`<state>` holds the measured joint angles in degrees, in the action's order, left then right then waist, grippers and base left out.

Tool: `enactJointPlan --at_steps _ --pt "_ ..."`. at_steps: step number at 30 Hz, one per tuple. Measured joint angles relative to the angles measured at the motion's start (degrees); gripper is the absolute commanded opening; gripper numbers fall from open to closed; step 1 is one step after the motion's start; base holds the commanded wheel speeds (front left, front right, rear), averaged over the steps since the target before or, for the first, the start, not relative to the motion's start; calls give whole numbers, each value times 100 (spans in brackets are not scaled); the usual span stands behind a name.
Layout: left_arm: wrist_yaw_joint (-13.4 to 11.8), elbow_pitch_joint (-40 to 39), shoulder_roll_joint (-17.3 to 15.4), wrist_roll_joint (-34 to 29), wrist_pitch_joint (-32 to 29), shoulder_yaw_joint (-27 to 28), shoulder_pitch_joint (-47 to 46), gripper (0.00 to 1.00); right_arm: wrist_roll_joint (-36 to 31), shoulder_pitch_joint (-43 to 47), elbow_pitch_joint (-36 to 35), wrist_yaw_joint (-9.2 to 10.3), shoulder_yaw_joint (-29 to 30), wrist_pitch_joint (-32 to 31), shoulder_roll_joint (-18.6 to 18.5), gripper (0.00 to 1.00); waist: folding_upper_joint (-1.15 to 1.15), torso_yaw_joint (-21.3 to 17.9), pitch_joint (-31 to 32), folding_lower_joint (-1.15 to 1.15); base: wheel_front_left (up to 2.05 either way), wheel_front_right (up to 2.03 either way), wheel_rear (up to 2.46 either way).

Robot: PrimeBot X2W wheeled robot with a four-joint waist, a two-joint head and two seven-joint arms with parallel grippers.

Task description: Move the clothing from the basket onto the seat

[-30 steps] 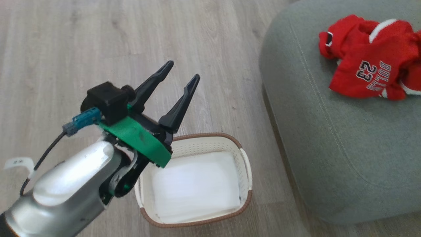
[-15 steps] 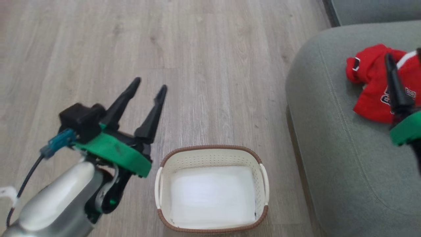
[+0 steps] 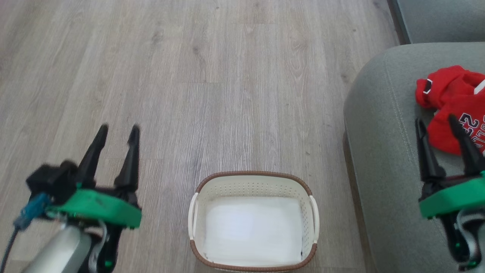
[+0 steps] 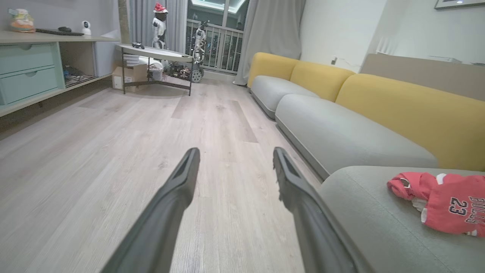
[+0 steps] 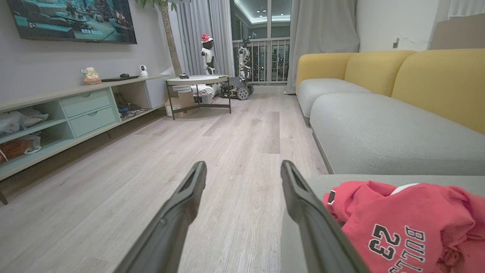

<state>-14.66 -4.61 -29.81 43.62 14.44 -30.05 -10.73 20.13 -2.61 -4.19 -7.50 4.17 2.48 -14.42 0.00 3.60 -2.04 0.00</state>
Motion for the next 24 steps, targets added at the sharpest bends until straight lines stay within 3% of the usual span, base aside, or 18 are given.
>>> enactJointPlan --at_steps 3,11,24 --pt "12 100 186 -265 0 381 438 100 0 126 129 -1 -59 229 76 100 0 -12 32 0 0 0 0" --pt "492 116 745 -1001 0 1450 1209 100 24 409 447 0 -381 739 116 100 0 -78 44 0 0 0 0" --pt "1304 611 1392 -1785 0 2063 1399 100 27 475 831 -1 -746 1124 123 100 0 -202 -82 0 0 0 0"
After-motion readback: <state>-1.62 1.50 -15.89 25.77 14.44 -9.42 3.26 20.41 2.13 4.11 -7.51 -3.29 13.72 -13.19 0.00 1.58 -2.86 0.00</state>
